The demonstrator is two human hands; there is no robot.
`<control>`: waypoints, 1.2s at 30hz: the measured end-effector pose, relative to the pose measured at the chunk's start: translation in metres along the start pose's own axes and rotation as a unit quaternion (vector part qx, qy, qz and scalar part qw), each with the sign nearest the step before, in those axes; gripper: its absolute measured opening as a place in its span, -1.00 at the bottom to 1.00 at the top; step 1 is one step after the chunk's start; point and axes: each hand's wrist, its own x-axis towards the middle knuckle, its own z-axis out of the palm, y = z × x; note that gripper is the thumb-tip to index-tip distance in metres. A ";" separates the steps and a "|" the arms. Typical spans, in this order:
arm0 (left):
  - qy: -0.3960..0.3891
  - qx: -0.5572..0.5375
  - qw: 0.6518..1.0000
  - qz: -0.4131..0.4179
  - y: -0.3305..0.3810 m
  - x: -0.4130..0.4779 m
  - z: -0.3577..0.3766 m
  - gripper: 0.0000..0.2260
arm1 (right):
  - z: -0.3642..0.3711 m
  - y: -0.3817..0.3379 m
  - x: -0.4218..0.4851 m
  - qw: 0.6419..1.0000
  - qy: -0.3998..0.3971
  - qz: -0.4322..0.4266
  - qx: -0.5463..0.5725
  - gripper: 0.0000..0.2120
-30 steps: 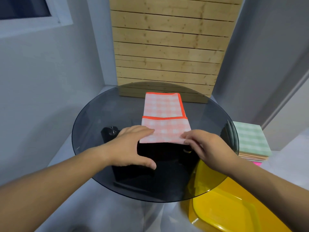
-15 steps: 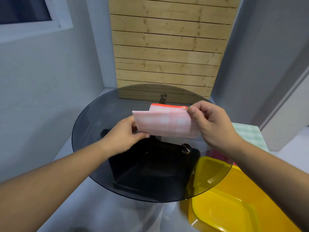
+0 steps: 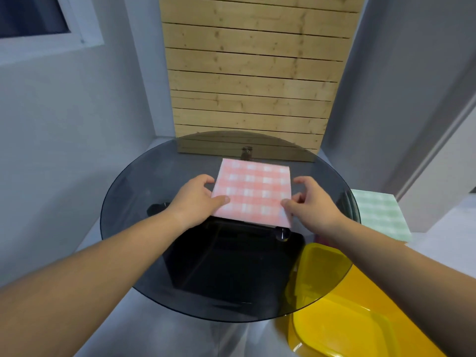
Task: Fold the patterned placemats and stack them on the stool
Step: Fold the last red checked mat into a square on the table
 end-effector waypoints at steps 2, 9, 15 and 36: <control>-0.011 0.046 0.999 0.018 0.003 0.001 0.001 -0.44 | 0.004 0.005 0.000 0.999 -0.001 -0.018 -0.027 -0.45; -0.066 0.133 0.988 0.042 0.009 -0.006 0.012 -0.46 | 0.011 0.003 -0.002 0.987 -0.014 -0.011 -0.157 -0.57; -0.041 0.328 0.943 0.036 0.024 -0.024 0.030 -0.28 | 0.029 -0.007 -0.013 0.955 0.015 0.009 -0.297 -0.36; -0.114 0.391 0.912 0.034 0.003 -0.025 0.033 -0.38 | 0.012 0.020 -0.018 0.924 -0.094 0.012 -0.372 -0.45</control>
